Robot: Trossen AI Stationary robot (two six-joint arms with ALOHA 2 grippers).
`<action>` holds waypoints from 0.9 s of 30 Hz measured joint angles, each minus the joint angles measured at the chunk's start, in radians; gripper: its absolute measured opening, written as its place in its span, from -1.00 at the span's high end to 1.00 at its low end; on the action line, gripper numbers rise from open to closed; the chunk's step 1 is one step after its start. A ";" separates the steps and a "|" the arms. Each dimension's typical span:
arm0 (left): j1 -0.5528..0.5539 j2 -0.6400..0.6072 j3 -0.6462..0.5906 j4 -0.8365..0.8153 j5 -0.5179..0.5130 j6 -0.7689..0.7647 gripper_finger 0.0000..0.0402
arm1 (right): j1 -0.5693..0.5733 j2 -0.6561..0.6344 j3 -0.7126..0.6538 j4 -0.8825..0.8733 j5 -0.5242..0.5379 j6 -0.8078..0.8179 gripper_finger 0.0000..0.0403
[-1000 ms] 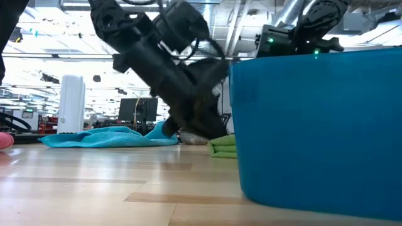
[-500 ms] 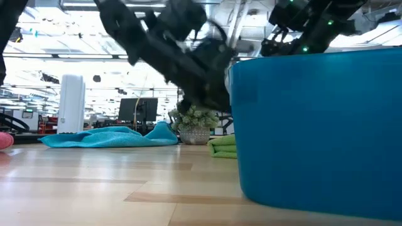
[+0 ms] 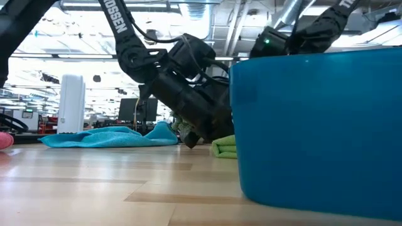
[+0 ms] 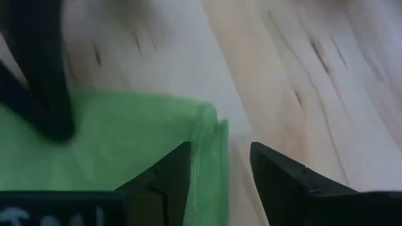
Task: Fold microfiber towels
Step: Fold the green microfiber cloth
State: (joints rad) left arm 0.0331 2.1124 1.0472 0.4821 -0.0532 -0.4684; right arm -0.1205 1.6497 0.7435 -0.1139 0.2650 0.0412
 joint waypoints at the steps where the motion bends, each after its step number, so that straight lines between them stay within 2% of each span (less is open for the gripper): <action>1: -0.001 0.000 0.001 -0.001 -0.004 0.000 1.00 | -0.002 0.014 0.004 0.016 0.002 -0.007 0.04; 3: -0.002 0.000 0.002 -0.001 -0.006 -0.002 1.00 | -0.010 0.025 0.007 0.006 0.012 -0.007 0.03; 6: -0.007 0.000 0.004 -0.007 -0.016 -0.007 1.00 | -0.030 0.023 0.013 -0.039 0.082 0.028 0.05; 10: -0.011 0.000 0.004 -0.013 -0.023 -0.004 1.00 | -0.062 -0.027 0.012 -0.135 0.146 0.071 0.11; 12: -0.012 0.000 0.004 -0.014 -0.026 -0.003 1.00 | -0.072 -0.070 0.011 -0.144 0.123 0.071 0.14; 17: -0.012 0.000 0.004 -0.013 -0.030 -0.001 1.00 | -0.059 -0.096 0.013 0.046 -0.050 0.002 0.16; 24: -0.021 0.000 0.004 -0.015 -0.041 0.002 1.00 | -0.045 0.045 0.012 0.092 -0.104 -0.033 0.17; 27: -0.022 0.000 0.004 -0.016 -0.041 0.002 1.00 | -0.045 0.093 0.024 0.093 -0.079 -0.010 0.17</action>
State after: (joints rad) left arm 0.0115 2.1128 1.0508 0.4658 -0.0938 -0.4667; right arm -0.1651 1.7430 0.7672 -0.0213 0.1858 0.0307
